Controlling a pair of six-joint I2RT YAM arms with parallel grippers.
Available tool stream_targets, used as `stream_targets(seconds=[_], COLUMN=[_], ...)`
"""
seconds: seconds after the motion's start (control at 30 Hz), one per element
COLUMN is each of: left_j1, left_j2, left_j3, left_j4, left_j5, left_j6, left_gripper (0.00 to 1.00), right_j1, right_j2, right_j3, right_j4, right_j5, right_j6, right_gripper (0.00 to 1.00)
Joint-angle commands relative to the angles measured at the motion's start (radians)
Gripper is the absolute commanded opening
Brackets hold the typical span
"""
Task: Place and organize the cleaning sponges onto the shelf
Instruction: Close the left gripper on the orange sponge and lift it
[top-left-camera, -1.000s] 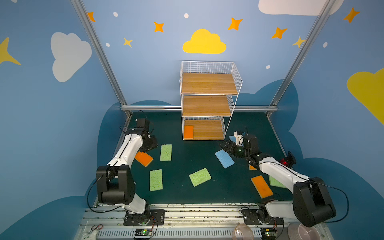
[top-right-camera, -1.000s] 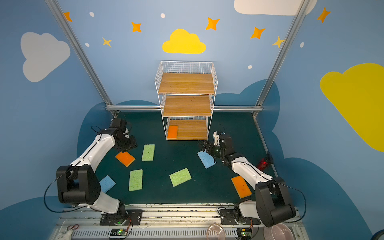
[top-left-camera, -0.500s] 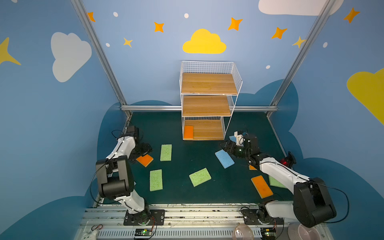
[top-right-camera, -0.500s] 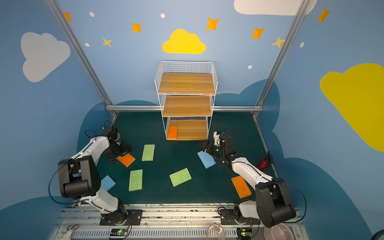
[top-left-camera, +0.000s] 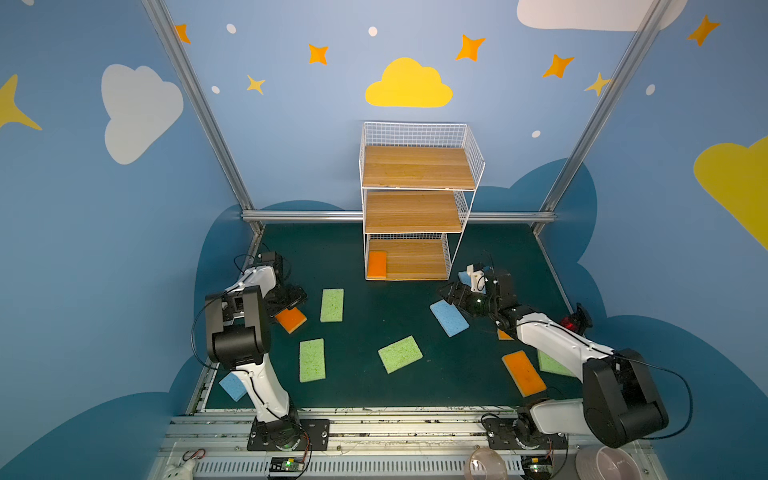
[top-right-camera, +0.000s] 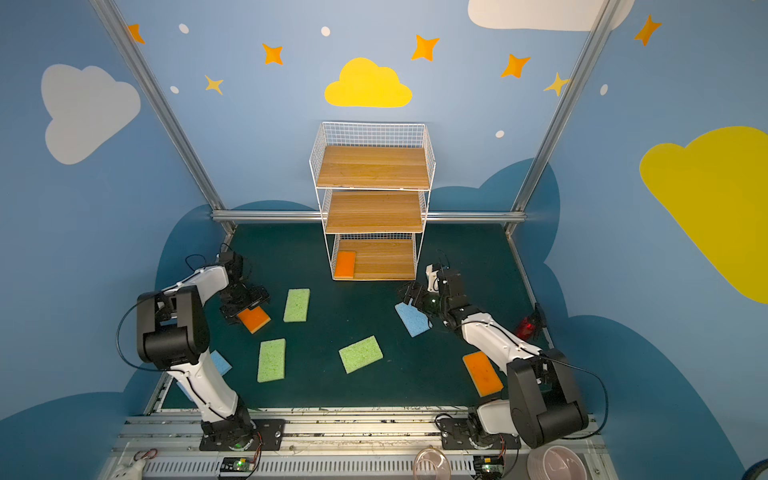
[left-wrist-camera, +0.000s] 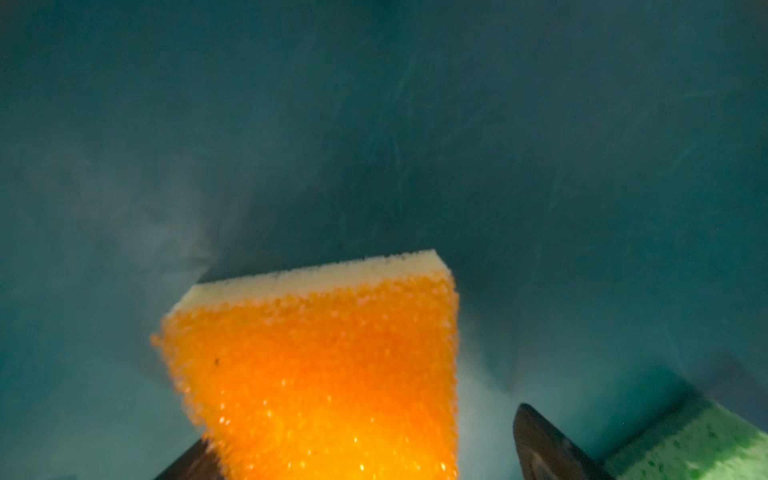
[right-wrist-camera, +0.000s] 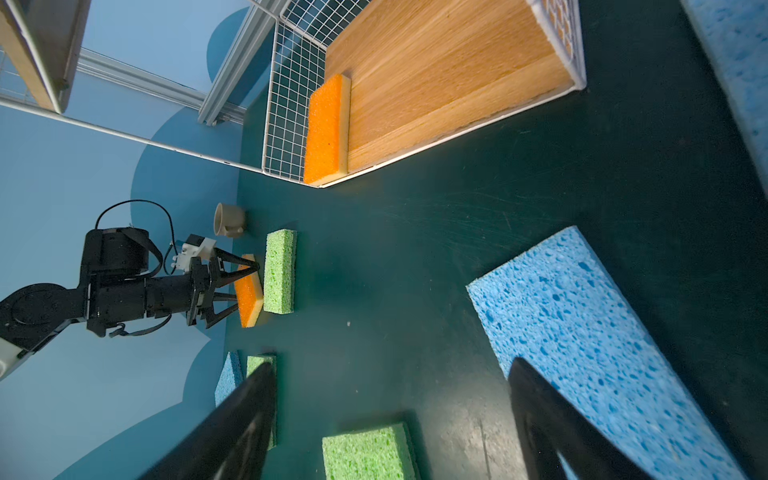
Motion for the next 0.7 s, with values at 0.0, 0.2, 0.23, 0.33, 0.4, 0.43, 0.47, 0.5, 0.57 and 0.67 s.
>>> stream_targets(seconds=[0.0, 0.2, 0.23, 0.33, 0.4, 0.43, 0.47, 0.5, 0.57, 0.67], left_j1=[0.008, 0.006, 0.005, -0.005, -0.013, -0.017, -0.022, -0.031, -0.056, -0.122], left_j2=[0.028, 0.031, 0.024, -0.002, -0.023, -0.036, -0.05, -0.068, -0.111, -0.182], left_j3=[0.019, 0.013, 0.01, -0.003, -0.011, -0.016, -0.019, -0.021, -0.014, 0.029], left_j4=[0.005, 0.014, 0.015, 0.011, 0.004, -0.002, -0.005, -0.012, -0.032, -0.083], left_j5=[-0.003, 0.012, 0.014, 0.006, -0.003, -0.007, -0.008, -0.011, -0.016, -0.022], left_j6=[-0.002, 0.01, 0.014, 0.031, 0.04, 0.044, 0.046, 0.051, 0.062, 0.083], left_gripper=[0.97, 0.83, 0.78, 0.72, 0.67, 0.65, 0.63, 0.61, 0.6, 0.6], right_j1=[-0.004, -0.004, -0.004, -0.004, -0.004, -0.005, -0.004, -0.005, -0.005, -0.004], right_j2=[0.015, 0.016, 0.013, 0.002, -0.008, -0.014, -0.021, -0.029, -0.044, -0.068], right_j3=[0.013, 0.014, 0.014, 0.011, 0.009, 0.007, 0.006, 0.004, 0.001, 0.004], right_j4=[0.005, 0.0, 0.001, -0.001, -0.005, -0.007, -0.009, -0.012, -0.018, -0.035], right_j5=[-0.007, -0.006, -0.006, -0.005, -0.002, -0.001, 0.0, 0.002, 0.006, 0.006], right_j6=[-0.013, -0.013, -0.012, -0.011, -0.011, -0.011, -0.011, -0.012, -0.012, -0.013], right_gripper=[0.86, 0.86, 0.86, 0.86, 0.86, 0.86, 0.86, 0.86, 0.86, 0.85])
